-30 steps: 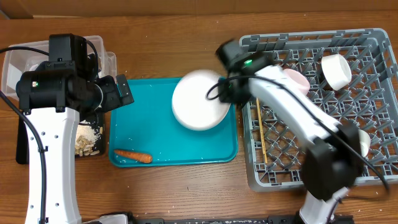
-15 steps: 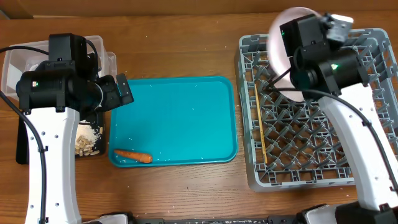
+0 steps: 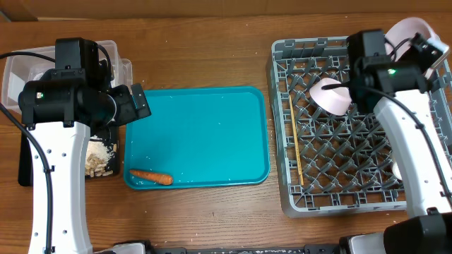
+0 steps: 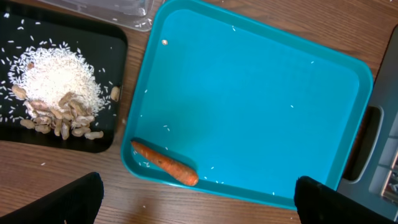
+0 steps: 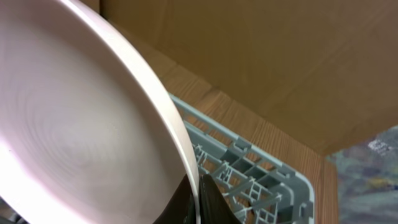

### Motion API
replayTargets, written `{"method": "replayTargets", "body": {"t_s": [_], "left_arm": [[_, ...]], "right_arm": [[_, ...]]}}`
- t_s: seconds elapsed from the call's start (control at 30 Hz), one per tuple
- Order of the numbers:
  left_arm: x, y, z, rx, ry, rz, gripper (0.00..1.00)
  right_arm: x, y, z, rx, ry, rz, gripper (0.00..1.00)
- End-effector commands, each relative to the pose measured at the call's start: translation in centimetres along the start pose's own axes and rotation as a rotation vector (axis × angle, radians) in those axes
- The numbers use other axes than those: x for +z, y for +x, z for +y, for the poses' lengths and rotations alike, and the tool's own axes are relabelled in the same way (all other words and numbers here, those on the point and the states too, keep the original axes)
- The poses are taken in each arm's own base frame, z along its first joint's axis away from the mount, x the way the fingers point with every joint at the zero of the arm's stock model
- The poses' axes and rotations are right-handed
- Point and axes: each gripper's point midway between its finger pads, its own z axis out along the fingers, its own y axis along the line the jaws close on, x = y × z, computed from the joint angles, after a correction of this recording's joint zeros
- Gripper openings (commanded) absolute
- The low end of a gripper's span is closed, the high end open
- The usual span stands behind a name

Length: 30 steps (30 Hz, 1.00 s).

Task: Sort waste into correct bins and load items into the dishwasher
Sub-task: 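Carry the plate with right gripper and stand it upright in the rack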

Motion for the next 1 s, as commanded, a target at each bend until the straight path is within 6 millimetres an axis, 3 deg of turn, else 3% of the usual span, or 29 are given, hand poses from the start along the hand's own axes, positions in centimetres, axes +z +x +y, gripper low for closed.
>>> {"method": "replayTargets", "body": {"t_s": [0.0,0.23,0.6,0.8,0.97], "left_arm": [[0.3,0.0,0.4,-0.003,-0.017,0.004,1.00],[0.3,0.0,0.3,-0.003,-0.014,0.003,1.00],[0.3,-0.1,0.3,-0.003,-0.013,0.001,1.00],[0.3,-0.1,0.3,-0.003,-0.014,0.001,1.00],[0.3,-0.1,0.3,-0.003,-0.014,0.002,1.00]], "right_arm": [[1.0,2.0,0.1,-0.011,0.036,-0.011,0.04],[2.2,5.4,1.0,-0.050,0.023,0.036,0.04],[1.7,8.9,3.0,-0.072,-0.111,0.225,0.04],[0.2,11.3,5.1,-0.076,-0.240,0.369,0.11],[-2.8,12.4,7.2,-0.119,-0.359,0.419,0.16]]}}
